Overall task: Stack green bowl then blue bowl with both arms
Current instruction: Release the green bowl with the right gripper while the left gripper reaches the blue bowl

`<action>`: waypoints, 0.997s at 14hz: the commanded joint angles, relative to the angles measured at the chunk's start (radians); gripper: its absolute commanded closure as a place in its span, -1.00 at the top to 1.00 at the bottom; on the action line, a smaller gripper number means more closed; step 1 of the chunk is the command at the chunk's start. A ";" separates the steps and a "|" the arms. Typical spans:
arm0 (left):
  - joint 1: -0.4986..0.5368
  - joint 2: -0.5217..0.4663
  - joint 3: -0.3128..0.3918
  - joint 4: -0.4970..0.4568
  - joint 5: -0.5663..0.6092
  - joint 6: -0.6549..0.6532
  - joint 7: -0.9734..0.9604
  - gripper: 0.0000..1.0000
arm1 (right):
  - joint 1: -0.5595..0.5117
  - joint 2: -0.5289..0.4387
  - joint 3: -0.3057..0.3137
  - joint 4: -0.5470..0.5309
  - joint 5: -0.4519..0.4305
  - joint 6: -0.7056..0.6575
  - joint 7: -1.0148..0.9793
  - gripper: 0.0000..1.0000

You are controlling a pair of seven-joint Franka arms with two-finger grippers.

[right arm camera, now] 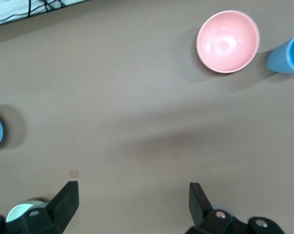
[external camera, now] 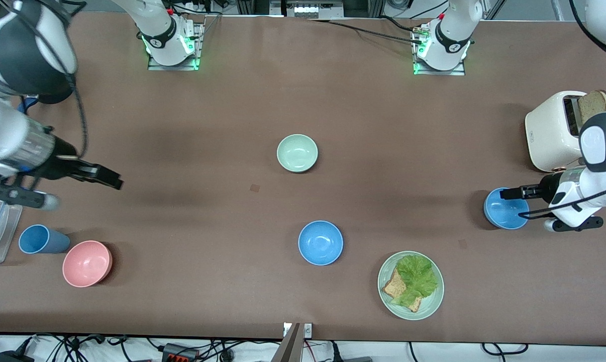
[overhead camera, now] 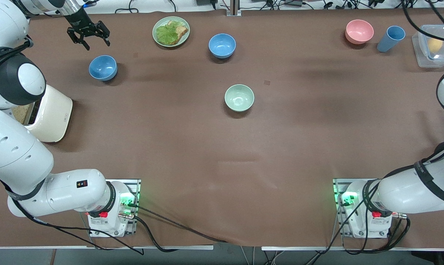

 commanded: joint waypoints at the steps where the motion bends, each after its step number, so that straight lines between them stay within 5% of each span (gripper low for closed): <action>1: 0.032 0.042 -0.004 0.023 0.030 0.046 0.121 1.00 | -0.071 -0.018 0.013 -0.013 -0.009 -0.021 -0.053 1.00; 6: 0.083 0.122 -0.004 0.024 0.077 0.162 0.277 1.00 | -0.115 -0.069 -0.019 -0.013 -0.036 -0.028 -0.254 1.00; 14: 0.121 0.197 -0.004 0.024 0.090 0.275 0.430 0.89 | -0.112 -0.167 -0.022 -0.106 -0.102 -0.075 -0.278 1.00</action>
